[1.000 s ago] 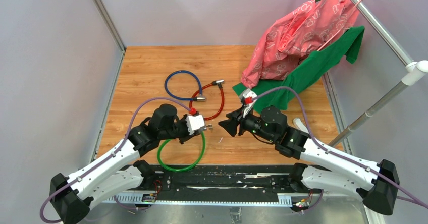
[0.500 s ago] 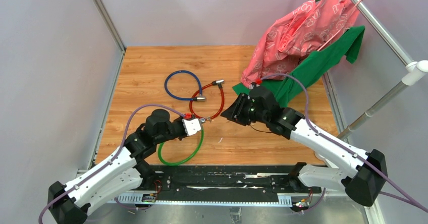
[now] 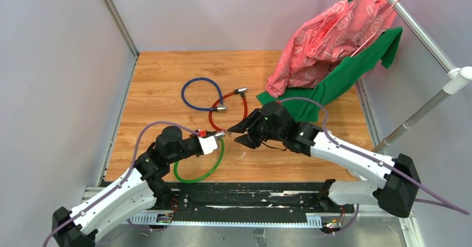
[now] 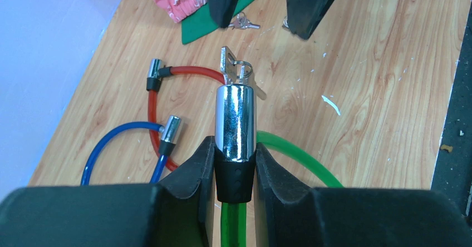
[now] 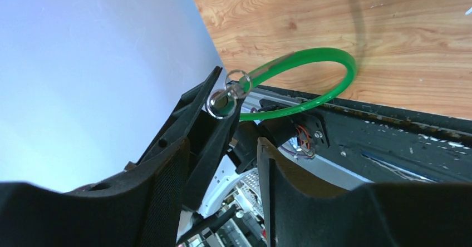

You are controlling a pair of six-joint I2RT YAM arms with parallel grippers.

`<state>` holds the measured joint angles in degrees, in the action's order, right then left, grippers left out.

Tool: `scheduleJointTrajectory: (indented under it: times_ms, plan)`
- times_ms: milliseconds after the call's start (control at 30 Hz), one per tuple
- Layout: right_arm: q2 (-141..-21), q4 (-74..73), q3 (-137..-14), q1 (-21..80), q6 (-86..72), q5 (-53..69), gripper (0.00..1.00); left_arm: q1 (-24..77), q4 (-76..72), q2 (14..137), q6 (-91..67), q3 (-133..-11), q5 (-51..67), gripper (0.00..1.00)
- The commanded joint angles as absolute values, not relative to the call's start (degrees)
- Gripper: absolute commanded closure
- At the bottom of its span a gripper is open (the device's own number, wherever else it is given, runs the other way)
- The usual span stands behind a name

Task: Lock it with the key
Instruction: Lock the lock.

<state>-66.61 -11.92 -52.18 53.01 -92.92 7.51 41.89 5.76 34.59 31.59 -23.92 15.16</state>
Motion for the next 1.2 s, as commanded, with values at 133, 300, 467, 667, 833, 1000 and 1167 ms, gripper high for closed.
scheduleJointTrajectory:
  times_ms: [133,300,467,667,833,1000,1167]
  plan:
    - [-70.66,-8.19,-53.14,54.24,-100.93,5.24,0.55,42.19,3.65,33.53,32.62,-23.06,17.04,1.00]
    - [-72.18,-6.76,-53.12,54.32,-101.84,5.89,0.59,42.19,2.92,33.80,32.87,-22.61,17.14,1.00]
    - [-73.07,-7.51,-53.04,54.32,-102.16,6.42,0.60,42.19,2.69,33.63,32.23,-22.67,17.33,1.00]
    - [-72.66,-6.01,-51.01,54.24,-103.06,5.11,0.77,42.19,2.72,33.49,31.56,-22.67,17.73,1.00]
    - [-73.53,-5.92,-50.94,54.15,-102.40,5.78,0.76,42.19,2.64,33.66,31.54,-23.00,17.93,1.00]
    - [-71.98,-6.55,-48.91,53.97,-103.06,4.21,0.76,42.19,3.37,33.64,30.88,-23.29,18.34,1.00]
    - [-72.16,-6.49,-49.05,53.80,-102.35,3.84,0.84,42.19,3.27,33.71,30.76,-23.49,18.30,1.00]
